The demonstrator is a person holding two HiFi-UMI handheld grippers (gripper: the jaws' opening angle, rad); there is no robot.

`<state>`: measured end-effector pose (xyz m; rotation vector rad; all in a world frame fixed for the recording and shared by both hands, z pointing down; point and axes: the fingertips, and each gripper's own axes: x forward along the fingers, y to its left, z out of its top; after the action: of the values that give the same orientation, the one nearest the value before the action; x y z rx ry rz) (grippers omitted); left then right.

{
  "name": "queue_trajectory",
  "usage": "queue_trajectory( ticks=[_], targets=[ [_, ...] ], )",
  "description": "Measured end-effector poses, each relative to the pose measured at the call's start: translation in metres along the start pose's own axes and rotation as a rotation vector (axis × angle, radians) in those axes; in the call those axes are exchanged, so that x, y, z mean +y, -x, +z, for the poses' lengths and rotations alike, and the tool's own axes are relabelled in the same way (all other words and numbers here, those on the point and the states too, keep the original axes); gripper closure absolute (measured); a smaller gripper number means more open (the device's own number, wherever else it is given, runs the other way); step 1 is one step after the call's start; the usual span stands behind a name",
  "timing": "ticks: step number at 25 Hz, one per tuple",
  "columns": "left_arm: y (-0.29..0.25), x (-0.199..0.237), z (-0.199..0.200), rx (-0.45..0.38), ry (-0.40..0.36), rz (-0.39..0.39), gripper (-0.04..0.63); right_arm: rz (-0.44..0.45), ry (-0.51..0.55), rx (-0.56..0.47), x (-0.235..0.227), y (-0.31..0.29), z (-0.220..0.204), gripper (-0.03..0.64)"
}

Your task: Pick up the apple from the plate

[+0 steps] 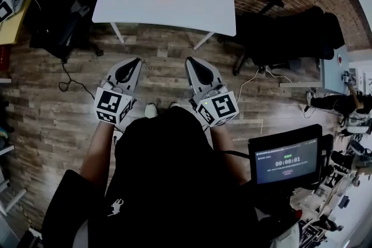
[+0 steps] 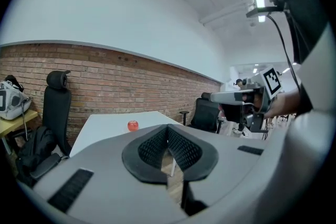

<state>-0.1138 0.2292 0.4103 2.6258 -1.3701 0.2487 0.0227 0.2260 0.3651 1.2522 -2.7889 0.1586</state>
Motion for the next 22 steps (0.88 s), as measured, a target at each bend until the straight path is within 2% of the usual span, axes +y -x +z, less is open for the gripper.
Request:
queue_trajectory(
  ticks=[15, 22],
  targets=[
    [0.016, 0.019, -0.012, 0.036, 0.012, 0.045, 0.589, 0.032, 0.013, 0.020, 0.011, -0.019, -0.006, 0.612],
    [-0.004, 0.037, -0.002, 0.020, 0.002, 0.052, 0.588, 0.050, 0.015, 0.015, -0.005, -0.044, -0.003, 0.612]
  ],
)
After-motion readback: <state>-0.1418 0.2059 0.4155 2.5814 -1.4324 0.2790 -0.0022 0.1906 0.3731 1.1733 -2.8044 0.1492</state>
